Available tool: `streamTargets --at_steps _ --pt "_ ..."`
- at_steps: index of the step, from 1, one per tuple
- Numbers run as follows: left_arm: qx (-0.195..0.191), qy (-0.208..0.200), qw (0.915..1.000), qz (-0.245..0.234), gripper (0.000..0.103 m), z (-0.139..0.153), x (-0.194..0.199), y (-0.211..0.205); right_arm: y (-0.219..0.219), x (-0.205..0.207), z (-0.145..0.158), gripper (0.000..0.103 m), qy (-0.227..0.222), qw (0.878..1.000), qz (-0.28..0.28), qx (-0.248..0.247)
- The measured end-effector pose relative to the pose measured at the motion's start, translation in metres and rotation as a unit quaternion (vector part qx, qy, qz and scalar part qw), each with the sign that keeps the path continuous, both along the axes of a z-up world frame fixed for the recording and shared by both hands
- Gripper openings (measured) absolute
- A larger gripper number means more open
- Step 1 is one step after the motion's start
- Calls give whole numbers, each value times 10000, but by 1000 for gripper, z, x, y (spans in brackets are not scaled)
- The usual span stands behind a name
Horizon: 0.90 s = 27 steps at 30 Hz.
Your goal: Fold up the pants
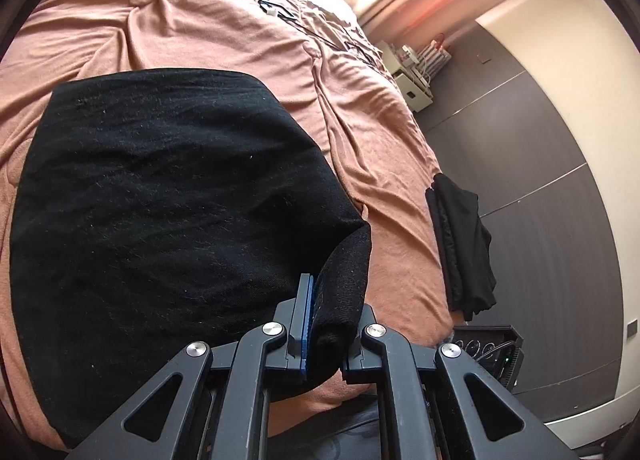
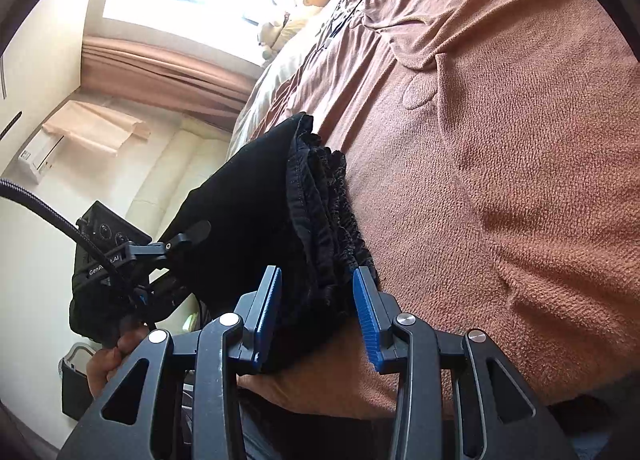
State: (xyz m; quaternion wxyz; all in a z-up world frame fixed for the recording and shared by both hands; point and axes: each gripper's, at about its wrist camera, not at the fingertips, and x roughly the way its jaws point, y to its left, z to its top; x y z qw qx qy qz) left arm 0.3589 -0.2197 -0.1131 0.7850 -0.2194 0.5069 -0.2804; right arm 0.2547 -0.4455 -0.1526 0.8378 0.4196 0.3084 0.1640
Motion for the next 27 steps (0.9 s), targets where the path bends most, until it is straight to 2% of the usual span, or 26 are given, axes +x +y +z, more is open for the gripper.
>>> streamTargets --at_steps 3,7,8,10,12,14,20,25,26,27 --pt "59 -63 10000 -4 11 1 -10 -7 0 1 0 35 -12 10000 -7 45" --pt "164 34 9997 -167 13 -13 -17 -15 3 2 1 35 -17 10000 4 23" --pt "156 84 9997 -166 16 -16 -18 -14 4 2 1 35 -27 10000 4 28" --pt "13 183 9998 -125 27 -21 -20 -11 5 1 2 35 -45 10000 2 44" --pt "-152 280 9993 -187 49 -22 -22 -10 6 1 4 35 -66 10000 0 41" --pt "-190 275 9992 -237 60 -20 -26 -8 8 1 6 35 -107 9999 -4 20" --pt "-344 197 9992 -56 68 -20 -34 22 15 2 8 35 -230 9997 66 -33" --pt "-375 190 9989 206 69 -23 -41 57 20 6 10 35 -425 9989 105 142" --pt "-391 184 9987 254 69 -23 -40 62 22 7 10 38 -462 9988 112 152" --pt "-418 186 9985 308 69 -24 -40 69 24 9 10 45 -478 9987 115 145"
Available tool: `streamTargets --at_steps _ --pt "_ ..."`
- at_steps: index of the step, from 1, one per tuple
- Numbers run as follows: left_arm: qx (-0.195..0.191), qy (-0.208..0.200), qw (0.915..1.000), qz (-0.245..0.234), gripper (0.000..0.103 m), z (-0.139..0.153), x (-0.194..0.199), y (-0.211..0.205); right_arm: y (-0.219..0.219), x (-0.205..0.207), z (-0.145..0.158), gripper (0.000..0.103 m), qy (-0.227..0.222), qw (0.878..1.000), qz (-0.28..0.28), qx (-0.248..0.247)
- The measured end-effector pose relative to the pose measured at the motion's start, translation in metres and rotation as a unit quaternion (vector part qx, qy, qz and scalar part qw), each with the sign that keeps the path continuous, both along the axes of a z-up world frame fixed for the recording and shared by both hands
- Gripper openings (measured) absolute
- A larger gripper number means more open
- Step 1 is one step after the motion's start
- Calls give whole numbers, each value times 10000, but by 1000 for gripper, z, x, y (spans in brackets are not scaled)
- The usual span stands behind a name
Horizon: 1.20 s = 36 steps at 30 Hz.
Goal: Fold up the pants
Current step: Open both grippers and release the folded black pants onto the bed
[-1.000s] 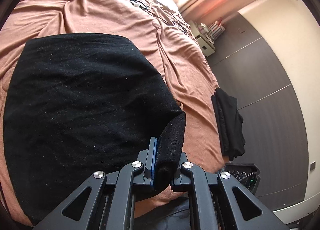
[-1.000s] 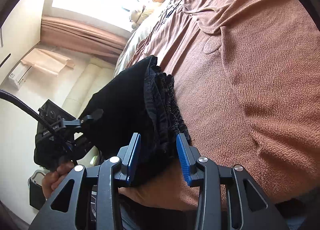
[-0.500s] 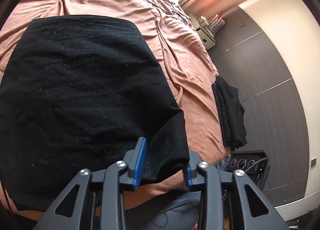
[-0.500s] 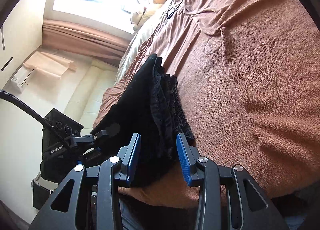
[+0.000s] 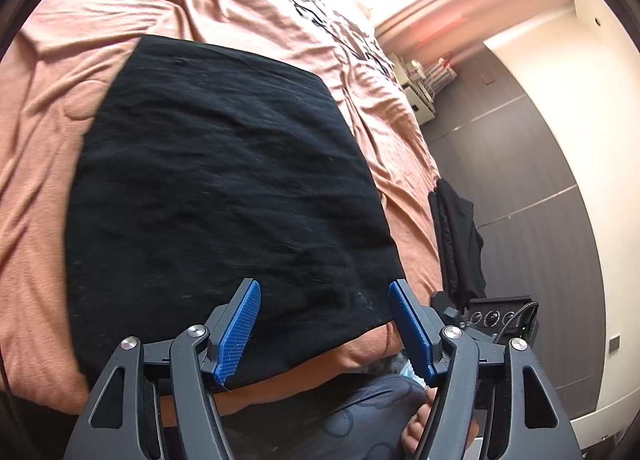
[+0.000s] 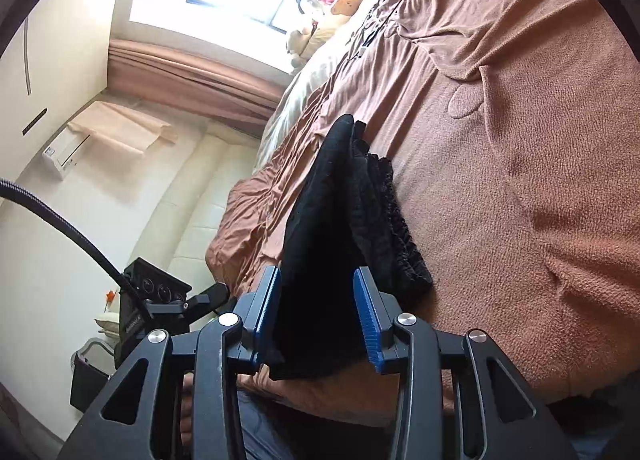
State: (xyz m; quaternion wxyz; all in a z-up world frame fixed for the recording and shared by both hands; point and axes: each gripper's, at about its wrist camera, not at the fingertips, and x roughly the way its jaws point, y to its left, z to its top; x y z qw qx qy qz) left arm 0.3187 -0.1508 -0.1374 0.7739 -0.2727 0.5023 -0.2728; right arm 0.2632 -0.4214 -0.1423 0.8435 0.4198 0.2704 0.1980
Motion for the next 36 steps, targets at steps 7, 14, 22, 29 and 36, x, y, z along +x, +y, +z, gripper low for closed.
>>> streamTargets --at_steps 7,14,22,29,36 --pt "128 109 9989 446 69 -15 -5 51 17 15 -2 51 112 9993 -112 -339" --pt "200 122 9978 628 69 -26 -8 81 32 25 6 33 165 9953 -341 -887" --pt "295 120 9966 759 69 -30 -12 94 49 38 0 12 794 9815 -535 -1660" --pt "297 334 9947 921 69 -50 -7 107 54 40 -6 12 1097 9742 -611 -1874" --pt "98 515 9947 882 68 -70 -1 102 48 31 4 17 826 9825 -650 -1537"
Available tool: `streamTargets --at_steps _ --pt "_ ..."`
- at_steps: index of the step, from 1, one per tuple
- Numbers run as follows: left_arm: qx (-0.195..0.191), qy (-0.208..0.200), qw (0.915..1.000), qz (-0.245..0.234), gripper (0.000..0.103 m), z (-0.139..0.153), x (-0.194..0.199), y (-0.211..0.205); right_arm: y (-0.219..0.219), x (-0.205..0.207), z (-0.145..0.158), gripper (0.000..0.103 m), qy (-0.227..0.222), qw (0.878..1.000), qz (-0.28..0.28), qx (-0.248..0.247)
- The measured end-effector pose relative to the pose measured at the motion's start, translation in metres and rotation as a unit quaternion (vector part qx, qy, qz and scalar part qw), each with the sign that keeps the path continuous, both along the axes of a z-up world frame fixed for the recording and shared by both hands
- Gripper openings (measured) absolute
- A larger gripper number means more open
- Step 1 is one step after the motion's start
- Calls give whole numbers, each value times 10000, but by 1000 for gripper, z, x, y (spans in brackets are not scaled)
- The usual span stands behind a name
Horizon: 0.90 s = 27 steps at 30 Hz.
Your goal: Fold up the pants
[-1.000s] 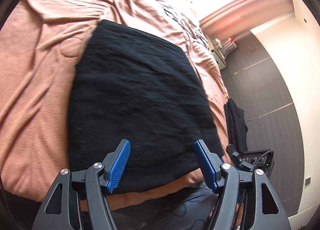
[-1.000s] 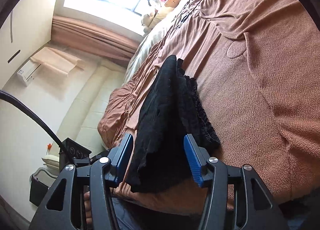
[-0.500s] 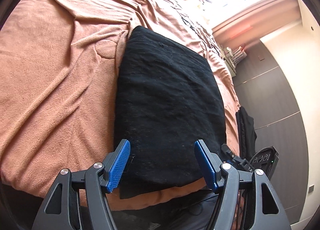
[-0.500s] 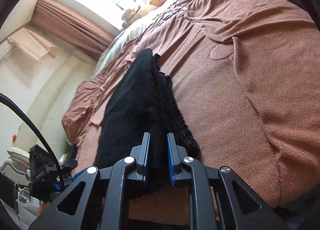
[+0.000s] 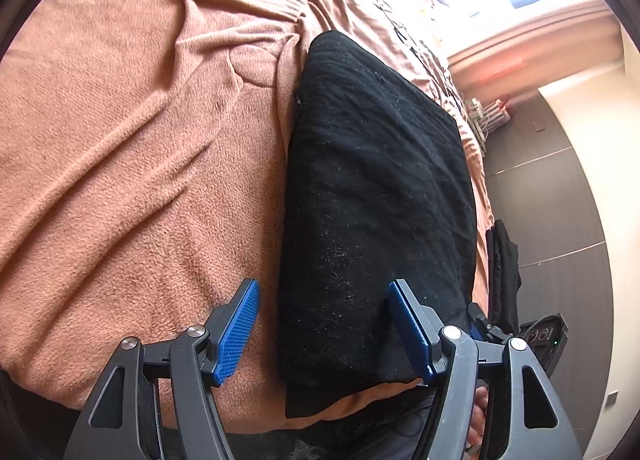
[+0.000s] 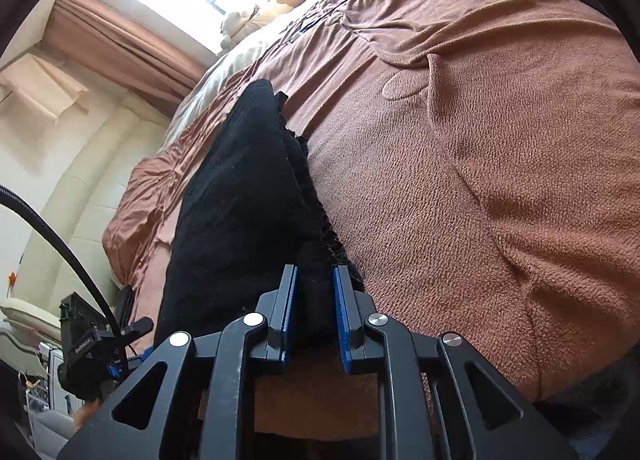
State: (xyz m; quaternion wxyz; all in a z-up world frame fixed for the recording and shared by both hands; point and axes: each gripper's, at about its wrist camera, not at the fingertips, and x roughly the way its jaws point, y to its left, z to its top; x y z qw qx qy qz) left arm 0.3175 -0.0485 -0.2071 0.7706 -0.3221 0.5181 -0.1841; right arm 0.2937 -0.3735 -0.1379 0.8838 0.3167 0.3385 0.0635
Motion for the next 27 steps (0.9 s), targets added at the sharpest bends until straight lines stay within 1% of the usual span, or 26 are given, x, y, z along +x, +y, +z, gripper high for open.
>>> streamTargets --at_steps 4,6,9,12,13,16,19,20,22,24,27 --pt "-157 12 9999 35 68 -4 3 1 -7 -6 6 18 -254 9996 -101 121" --pt "-209 12 9998 23 64 -4 6 -1 -12 -9 9 18 -380 9990 -177 182" --pt "-273 37 9996 -2 62 -5 9 -4 -16 -11 10 18 -520 9982 -192 226" --pt "-346 67 9994 25 62 -7 14 -4 -14 -2 11 18 -453 9988 -146 135" --pt "-389 80 9992 26 62 -8 15 -4 -13 -1 6 18 -417 9990 -99 141" --pt "-460 97 9989 3 62 -11 15 -4 -9 12 -4 18 -205 9995 76 215" --pt "-555 156 9983 -14 62 -14 5 -6 -14 17 -7 18 -103 9994 87 320" --pt "-540 143 9984 -33 62 -14 1 -7 -17 17 -8 18 -6 9992 78 388" --pt "-530 109 9985 -24 57 -13 -5 -6 -22 17 -11 18 92 9979 78 629" --pt "-555 128 9984 61 43 -12 -8 -3 -25 18 -13 18 129 9968 117 783" --pt "-596 54 9981 130 33 -4 -12 4 -26 18 -16 18 215 9962 169 821"
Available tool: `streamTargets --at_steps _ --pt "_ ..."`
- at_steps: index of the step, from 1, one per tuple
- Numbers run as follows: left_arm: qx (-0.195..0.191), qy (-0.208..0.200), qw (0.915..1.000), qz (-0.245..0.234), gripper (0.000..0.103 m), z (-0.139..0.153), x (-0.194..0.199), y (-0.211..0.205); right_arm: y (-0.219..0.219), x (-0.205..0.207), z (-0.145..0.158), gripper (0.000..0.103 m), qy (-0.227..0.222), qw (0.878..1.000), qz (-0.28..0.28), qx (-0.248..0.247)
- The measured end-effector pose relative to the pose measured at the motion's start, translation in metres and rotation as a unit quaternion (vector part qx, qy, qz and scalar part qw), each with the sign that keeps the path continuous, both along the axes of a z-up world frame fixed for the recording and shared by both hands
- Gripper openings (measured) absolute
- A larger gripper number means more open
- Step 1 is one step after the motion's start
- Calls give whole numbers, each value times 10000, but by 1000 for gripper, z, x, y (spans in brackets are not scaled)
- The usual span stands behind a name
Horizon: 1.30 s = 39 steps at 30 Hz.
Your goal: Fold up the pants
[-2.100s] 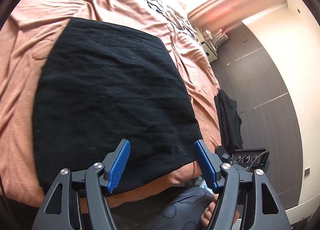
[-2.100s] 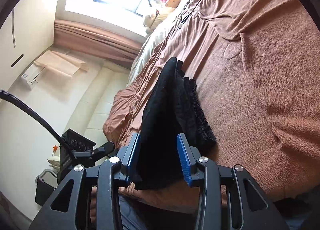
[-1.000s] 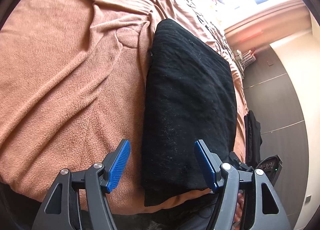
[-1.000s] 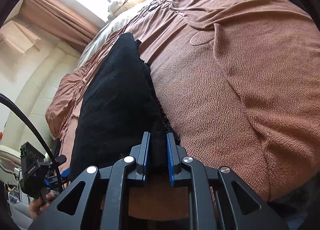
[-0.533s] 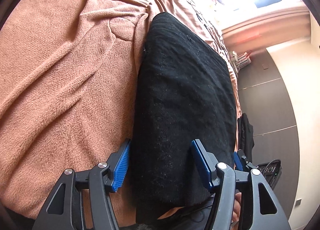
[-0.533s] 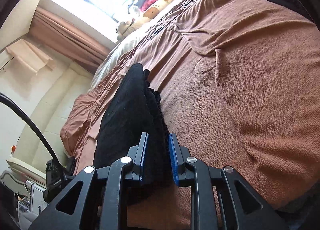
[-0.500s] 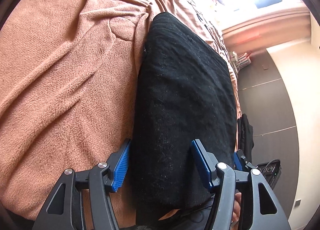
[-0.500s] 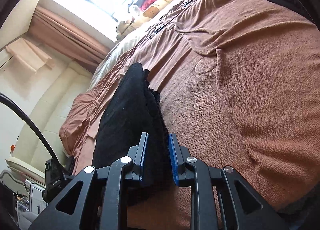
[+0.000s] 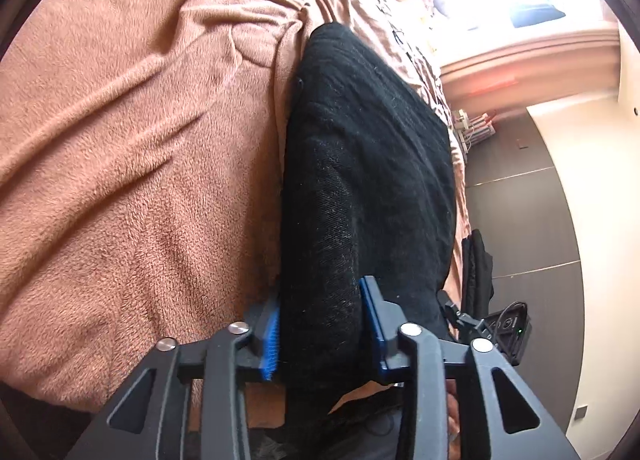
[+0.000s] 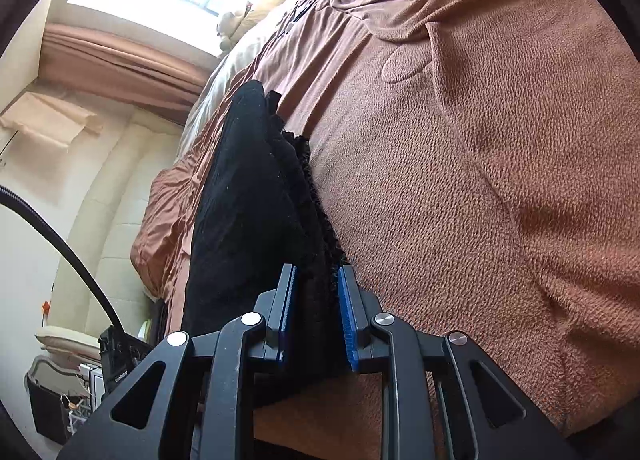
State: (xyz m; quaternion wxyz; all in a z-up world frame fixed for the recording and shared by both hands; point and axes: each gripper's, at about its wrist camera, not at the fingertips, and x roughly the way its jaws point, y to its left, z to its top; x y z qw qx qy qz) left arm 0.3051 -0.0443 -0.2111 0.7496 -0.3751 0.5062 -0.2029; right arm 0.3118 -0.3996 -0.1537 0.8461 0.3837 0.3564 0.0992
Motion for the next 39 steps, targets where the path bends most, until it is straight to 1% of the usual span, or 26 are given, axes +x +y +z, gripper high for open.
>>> streamTargets --at_steps 2,4,5,8,11,13,17,20,22,24,26,28,29,30,31,33,39 --pt "45 -102 9999 -19 30 9 -3 1 0 -2 3 18 -8 10000 40 -55" --pt "165 -173 9997 -27 29 16 -4 3 4 -4 3 18 19 9997 224 27" --pt "214 -196 9996 -31 29 19 -5 5 6 -6 4 18 17 9997 235 -51" --pt "256 -208 9995 -5 28 22 -10 16 14 -8 10 18 16 9990 361 -253" --pt "319 -189 9993 18 27 24 -18 29 20 -10 12 18 46 9983 529 -241" --pt "379 -165 9991 49 27 33 -11 29 25 -13 12 17 47 9974 699 -193" --pt "528 -112 9985 129 27 37 -17 49 39 -15 11 17 83 9934 1136 -154" --pt "566 -49 9983 160 27 36 -17 60 43 -12 13 17 71 9882 1520 -150" --pt "607 -4 9981 64 29 37 -14 59 41 -10 15 17 42 9858 1674 -128" --pt "896 26 9959 -142 36 37 -10 54 37 -8 17 18 29 9857 1670 -220" --pt "1196 106 9925 -220 43 35 -5 50 27 -7 17 19 58 9869 1605 -164" --pt "1225 151 9921 -222 44 31 -2 53 18 -7 16 25 51 9883 1524 -19" --pt "1198 140 9925 -198 46 30 1 55 11 -6 17 37 17 9894 1449 15" --pt "1211 119 9924 -175 47 30 4 56 3 -8 17 52 -26 9906 1365 34" --pt "1234 98 9922 -155 48 31 8 57 -5 -9 18 57 -64 9917 1284 60" --pt "1255 99 9919 -150 48 31 17 58 -19 -5 19 58 -125 9927 1186 168" --pt "1273 115 9916 -184 48 31 42 57 -40 23 19 58 -36 9924 1183 347"
